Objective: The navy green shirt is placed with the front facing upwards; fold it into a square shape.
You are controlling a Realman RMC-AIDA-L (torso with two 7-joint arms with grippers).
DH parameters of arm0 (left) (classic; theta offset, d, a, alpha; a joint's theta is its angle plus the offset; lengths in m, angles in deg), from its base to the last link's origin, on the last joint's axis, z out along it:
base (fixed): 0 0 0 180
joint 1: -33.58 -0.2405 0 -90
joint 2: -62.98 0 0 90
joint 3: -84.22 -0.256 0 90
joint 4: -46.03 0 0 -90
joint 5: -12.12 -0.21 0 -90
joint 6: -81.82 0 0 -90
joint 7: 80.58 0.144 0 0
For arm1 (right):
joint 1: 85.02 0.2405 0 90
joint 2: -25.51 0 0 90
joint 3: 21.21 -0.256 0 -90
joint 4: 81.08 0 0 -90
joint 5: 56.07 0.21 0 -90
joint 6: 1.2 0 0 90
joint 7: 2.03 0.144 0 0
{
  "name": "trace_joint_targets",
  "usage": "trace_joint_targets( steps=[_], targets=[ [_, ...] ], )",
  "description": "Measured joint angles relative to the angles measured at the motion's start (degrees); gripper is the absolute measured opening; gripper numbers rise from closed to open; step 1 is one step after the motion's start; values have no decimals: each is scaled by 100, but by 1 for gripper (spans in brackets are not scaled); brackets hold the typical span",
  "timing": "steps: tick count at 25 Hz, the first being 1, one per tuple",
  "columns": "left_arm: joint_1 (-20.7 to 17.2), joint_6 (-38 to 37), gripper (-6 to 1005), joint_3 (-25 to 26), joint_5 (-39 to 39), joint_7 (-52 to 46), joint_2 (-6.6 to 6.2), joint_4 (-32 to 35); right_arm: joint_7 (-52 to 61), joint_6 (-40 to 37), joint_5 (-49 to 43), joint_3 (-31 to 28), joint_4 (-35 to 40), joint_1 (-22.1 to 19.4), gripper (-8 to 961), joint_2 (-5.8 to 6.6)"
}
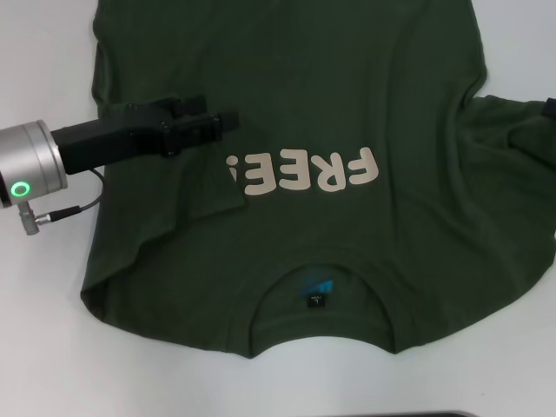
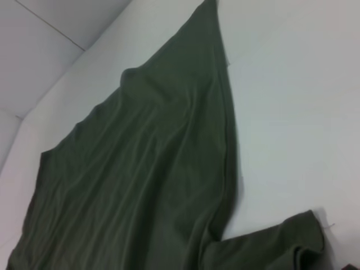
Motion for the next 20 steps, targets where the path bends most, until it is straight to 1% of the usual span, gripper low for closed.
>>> trace_joint_targets(
  steps=[6,14,20],
  targets=[
    [-4,6,796,1,2,0,0,0,-40,64,-1,9,-27,21,914,-11],
    [-6,71,797,1,5,0,0,-32,-34,30,8,-20,26,-20,913,53],
    [4,72,795,2,38,0,0,-36,-48,128,9,14,-10,28,910,43]
  ],
)
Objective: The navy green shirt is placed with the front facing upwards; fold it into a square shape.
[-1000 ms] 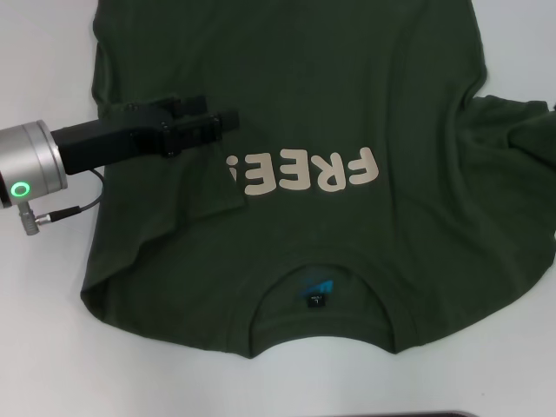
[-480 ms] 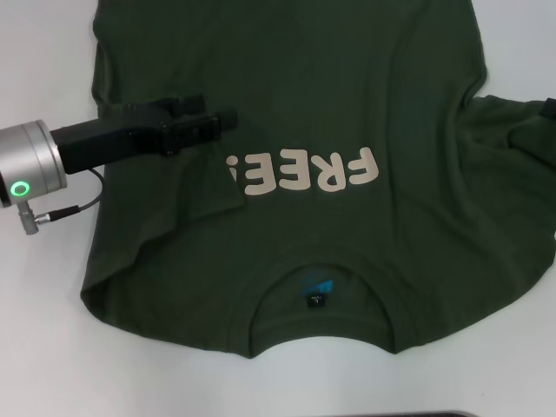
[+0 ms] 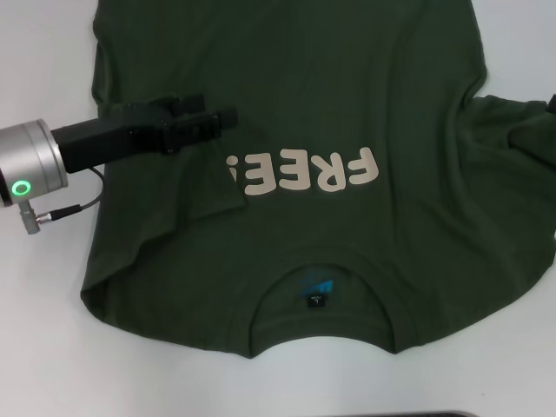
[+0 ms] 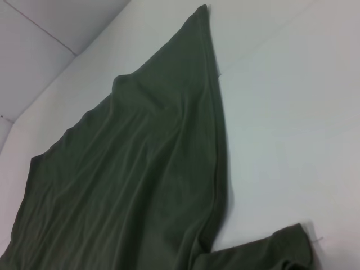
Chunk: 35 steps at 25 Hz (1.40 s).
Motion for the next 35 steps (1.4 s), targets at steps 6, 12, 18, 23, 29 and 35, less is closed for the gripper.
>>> trace_joint_targets(
  steps=[6,12,18,23,29,35],
  targets=[
    [22,0,796,0,2,6,0,4,-93,142,-13,19,-8,51,907,-93],
    [24,7,796,-1,5,57,0,0,-182,195,-2,44,-12,54,898,-137],
    [27,8,795,0,9,60,0,9,-267,-63,8,38,-11,51,841,-122],
    [3,12,795,22,14,61,0,22,-334,-281,11,47,-10,60,794,-81],
    [-3,58,796,31,14,62,0,24,-339,-283,12,48,-10,67,440,-78],
    [14,65,796,33,14,70,-4,21,-334,-285,12,32,-10,69,184,-69]
  ],
)
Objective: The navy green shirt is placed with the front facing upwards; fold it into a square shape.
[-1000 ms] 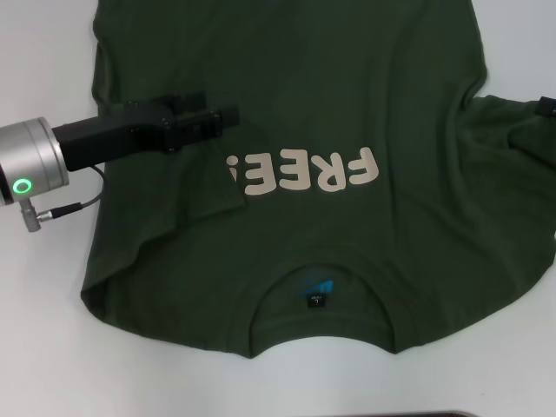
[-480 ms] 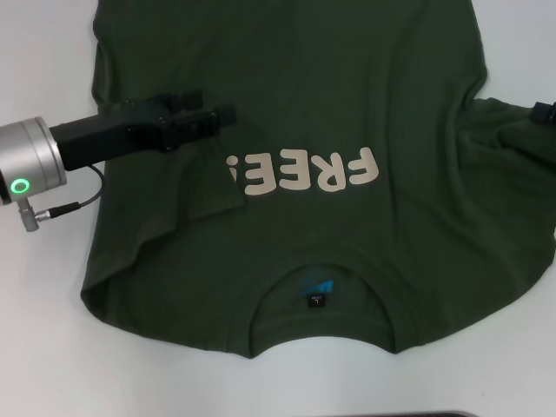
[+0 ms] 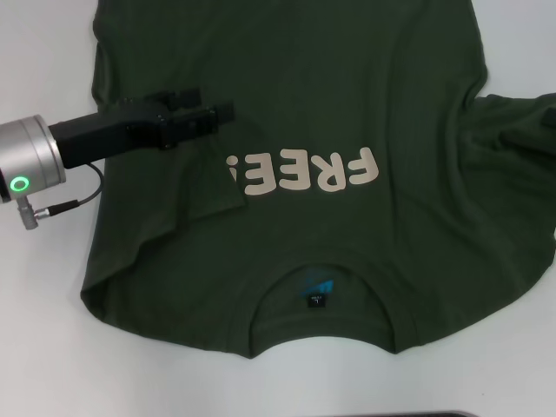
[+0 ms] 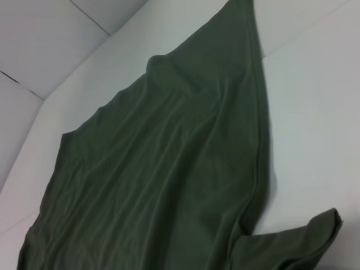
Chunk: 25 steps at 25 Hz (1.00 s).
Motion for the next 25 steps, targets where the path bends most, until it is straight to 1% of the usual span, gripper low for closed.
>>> trace_joint_targets(
  steps=[2,7,14,22,25],
  targets=[
    [12,25,796,-4,0,0,-3,-1,-1,-28,0,-7,2,0,105,5],
    [25,82,796,-20,-2,0,-4,-10,29,-228,97,-18,67,17,14,22],
    [27,86,797,2,0,0,-5,-20,138,-471,271,5,25,178,14,43],
    [34,159,797,-7,6,-29,-5,-21,175,-559,315,36,-5,590,13,-111],
    [35,162,796,-11,7,-33,-5,-23,177,-521,316,41,-43,692,13,-143]
  ],
)
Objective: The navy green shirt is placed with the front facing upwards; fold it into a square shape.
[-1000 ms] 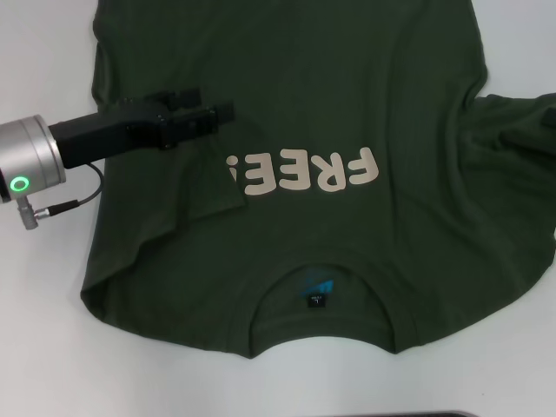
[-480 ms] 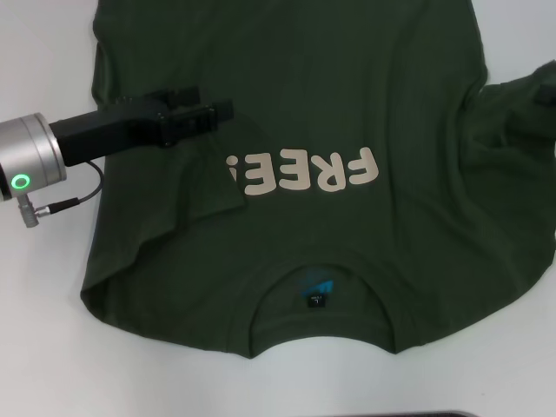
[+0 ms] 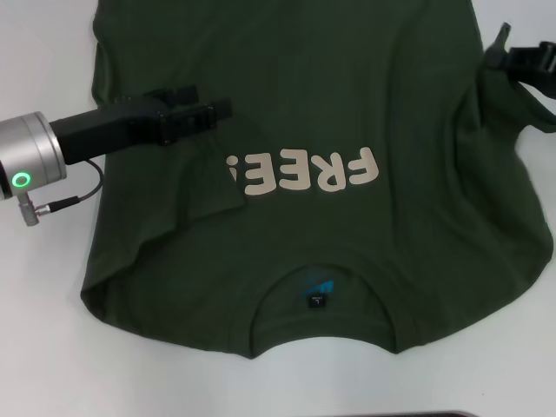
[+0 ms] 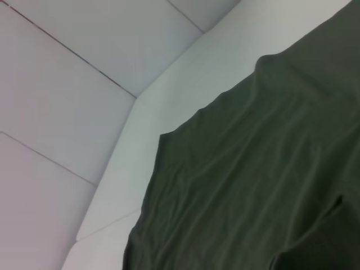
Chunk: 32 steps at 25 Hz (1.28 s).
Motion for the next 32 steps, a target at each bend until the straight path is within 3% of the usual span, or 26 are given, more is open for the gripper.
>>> trace_joint_targets(
  steps=[28,32],
  targets=[
    [-27,80,796,-13,-7,34,9,-31,-17,1011,0,623,-573,634,13,-138],
    [-24,108,796,-14,-5,34,9,-33,-43,1082,0,847,-683,704,112,-151]
  ],
)
